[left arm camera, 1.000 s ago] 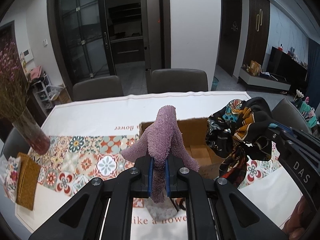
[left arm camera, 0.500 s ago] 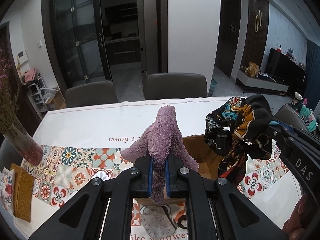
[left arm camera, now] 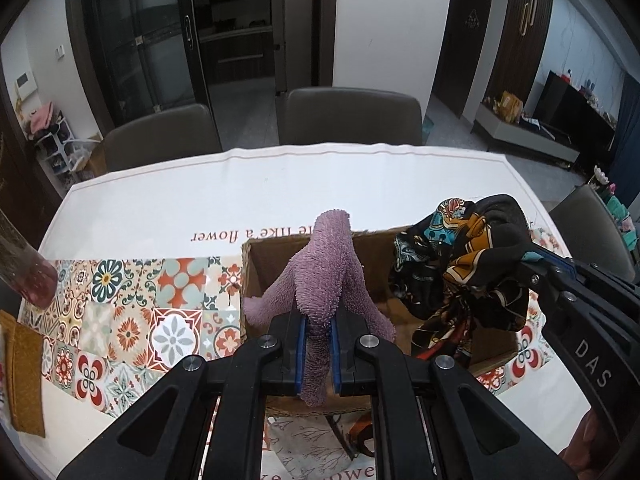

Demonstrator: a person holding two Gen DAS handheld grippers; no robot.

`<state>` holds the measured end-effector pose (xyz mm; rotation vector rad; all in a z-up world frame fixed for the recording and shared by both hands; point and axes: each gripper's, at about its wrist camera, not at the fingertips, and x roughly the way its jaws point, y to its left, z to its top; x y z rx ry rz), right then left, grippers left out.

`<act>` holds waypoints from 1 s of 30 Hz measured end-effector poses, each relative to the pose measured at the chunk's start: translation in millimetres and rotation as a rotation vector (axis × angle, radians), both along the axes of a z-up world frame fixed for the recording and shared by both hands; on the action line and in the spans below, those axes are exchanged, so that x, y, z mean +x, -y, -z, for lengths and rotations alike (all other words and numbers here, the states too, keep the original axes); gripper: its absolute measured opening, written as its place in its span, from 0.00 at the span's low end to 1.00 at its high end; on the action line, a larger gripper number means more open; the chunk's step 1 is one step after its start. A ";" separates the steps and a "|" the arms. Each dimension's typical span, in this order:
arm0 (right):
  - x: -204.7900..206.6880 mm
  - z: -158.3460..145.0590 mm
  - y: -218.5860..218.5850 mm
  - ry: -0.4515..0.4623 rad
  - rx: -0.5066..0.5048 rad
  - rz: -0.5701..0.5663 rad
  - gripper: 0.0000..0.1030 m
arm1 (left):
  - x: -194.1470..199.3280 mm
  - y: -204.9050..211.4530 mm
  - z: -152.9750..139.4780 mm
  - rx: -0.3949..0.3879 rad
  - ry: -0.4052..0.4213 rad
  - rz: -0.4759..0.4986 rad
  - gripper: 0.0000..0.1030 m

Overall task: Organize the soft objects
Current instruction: 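Lift the purple towel with the left gripper while the right carries the scarf toward the box, then open the left gripper over the box while the right releases the scarf inside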

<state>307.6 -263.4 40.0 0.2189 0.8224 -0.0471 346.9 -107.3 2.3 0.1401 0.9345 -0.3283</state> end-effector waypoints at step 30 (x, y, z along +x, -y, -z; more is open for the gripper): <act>6.2 20.0 5.1 -0.065 -0.008 0.065 0.70 | 11.2 2.4 23.1 0.047 0.004 -0.054 0.72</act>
